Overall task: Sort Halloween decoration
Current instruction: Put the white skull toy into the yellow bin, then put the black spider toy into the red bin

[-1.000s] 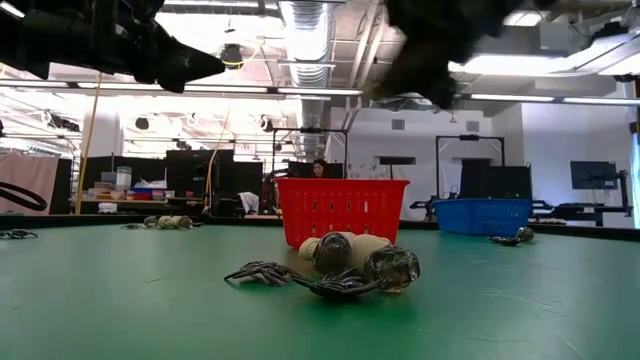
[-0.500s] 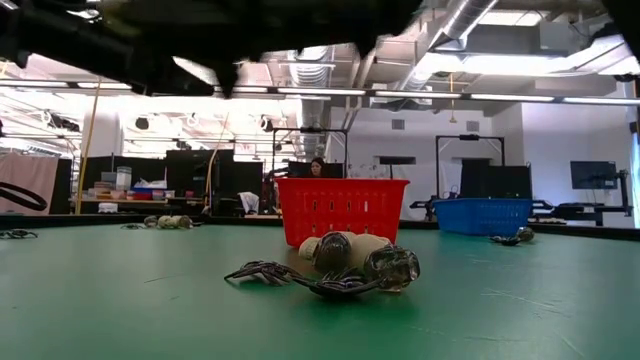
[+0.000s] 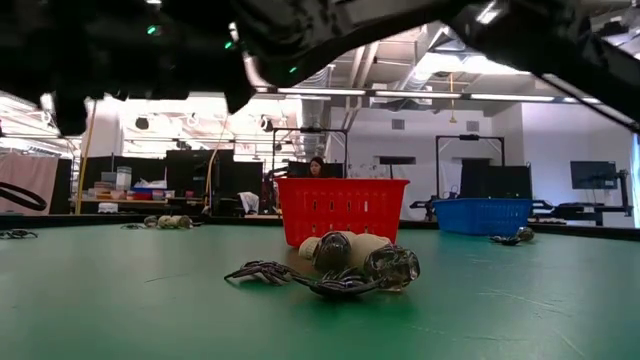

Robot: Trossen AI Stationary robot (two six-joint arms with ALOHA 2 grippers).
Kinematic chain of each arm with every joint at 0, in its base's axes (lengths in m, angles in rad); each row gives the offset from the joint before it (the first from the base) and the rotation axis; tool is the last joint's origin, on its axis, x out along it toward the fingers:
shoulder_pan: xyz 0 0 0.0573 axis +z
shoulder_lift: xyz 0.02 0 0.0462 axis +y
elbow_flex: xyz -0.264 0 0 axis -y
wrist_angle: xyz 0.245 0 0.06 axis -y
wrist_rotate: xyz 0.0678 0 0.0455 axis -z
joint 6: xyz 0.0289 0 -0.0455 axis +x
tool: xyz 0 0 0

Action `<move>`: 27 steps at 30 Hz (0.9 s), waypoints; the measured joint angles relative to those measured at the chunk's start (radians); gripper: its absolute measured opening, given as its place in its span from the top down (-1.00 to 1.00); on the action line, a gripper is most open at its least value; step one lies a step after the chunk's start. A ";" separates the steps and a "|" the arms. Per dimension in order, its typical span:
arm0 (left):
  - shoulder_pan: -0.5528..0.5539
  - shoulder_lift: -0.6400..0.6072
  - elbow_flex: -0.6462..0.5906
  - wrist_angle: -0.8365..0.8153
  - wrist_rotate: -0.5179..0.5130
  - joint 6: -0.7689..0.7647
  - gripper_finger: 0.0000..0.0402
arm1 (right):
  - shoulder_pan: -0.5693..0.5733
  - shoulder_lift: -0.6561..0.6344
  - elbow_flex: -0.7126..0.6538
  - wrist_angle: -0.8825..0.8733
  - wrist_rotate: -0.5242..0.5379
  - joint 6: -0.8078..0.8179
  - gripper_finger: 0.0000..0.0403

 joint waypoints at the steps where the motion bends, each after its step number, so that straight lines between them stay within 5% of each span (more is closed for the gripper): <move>1: 0.000 -0.006 0.000 -0.003 0.001 -0.004 0.70 | 0.001 0.023 0.019 0.013 0.003 0.018 0.55; 8: 0.000 -0.018 0.000 -0.004 0.007 -0.008 0.70 | 0.005 0.030 -0.020 0.011 0.062 -0.038 0.48; 19: 0.000 -0.018 0.000 -0.004 0.007 -0.017 0.70 | 0.010 0.020 -0.020 0.004 0.082 -0.044 0.03; 27: 0.000 -0.018 0.000 -0.056 0.007 -0.024 0.70 | -0.060 -0.228 -0.019 -0.607 0.035 -0.154 -0.03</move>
